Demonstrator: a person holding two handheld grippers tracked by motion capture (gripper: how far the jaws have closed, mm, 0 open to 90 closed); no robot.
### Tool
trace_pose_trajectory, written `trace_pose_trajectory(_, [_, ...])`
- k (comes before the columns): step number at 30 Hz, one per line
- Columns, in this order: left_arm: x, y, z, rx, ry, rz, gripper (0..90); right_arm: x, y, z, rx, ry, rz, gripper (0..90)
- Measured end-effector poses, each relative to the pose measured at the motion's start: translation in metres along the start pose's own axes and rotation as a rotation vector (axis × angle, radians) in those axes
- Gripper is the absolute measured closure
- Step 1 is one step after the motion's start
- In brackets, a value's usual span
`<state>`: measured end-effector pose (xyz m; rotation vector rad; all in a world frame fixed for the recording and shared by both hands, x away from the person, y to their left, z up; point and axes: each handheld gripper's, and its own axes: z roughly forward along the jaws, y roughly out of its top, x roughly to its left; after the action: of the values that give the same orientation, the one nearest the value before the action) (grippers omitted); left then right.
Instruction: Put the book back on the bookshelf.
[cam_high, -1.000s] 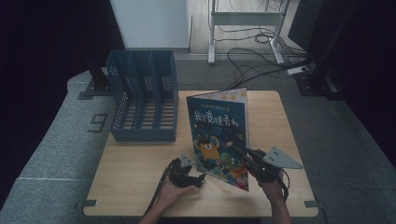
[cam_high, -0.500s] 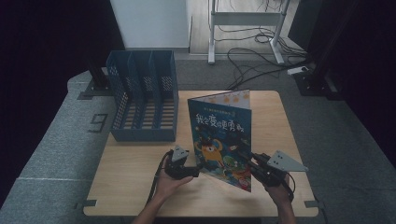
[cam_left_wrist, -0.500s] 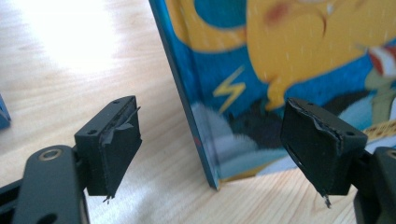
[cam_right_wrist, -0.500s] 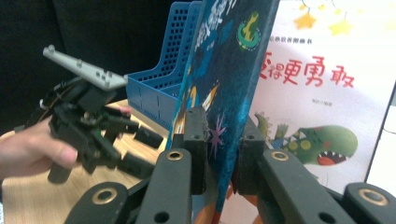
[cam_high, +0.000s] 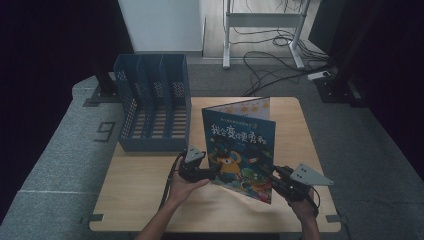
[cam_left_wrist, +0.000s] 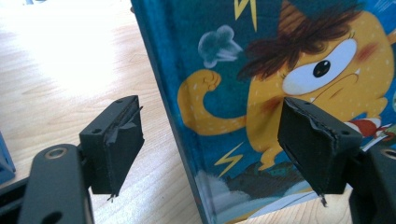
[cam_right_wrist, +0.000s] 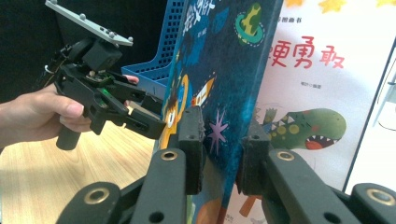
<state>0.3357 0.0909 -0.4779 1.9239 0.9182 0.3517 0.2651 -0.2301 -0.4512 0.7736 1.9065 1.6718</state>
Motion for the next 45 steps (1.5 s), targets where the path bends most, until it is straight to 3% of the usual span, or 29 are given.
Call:
trace_pose_trajectory(7, [-0.003, 0.011, -0.004, -0.038, -0.046, 0.027, 26.6, -0.004, -0.004, -0.002, 0.017, -0.007, -0.016, 71.7])
trace_pose_trajectory(14, [-0.002, 0.023, -0.01, -0.069, -0.044, 0.037, 27.6, -0.005, -0.006, -0.003, 0.03, -0.024, -0.026, 69.8])
trace_pose_trajectory(19, [-0.003, 0.023, -0.012, -0.074, -0.054, 0.036, 29.1, -0.008, -0.01, -0.001, 0.042, -0.068, -0.031, 64.4])
trace_pose_trajectory(24, [-0.006, 0.022, -0.017, -0.075, -0.066, 0.048, 29.5, -0.01, -0.013, 0.0, 0.054, -0.075, -0.018, 60.2])
trace_pose_trajectory(34, [-0.022, 0.02, -0.03, -0.123, -0.153, 0.088, 30.1, -0.015, -0.021, 0.002, 0.073, -0.083, 0.0, 52.0])
trace_pose_trajectory(45, [-0.028, 0.023, -0.026, -0.133, -0.161, 0.091, 34.2, -0.016, -0.02, 0.002, 0.064, -0.115, 0.005, 46.6])
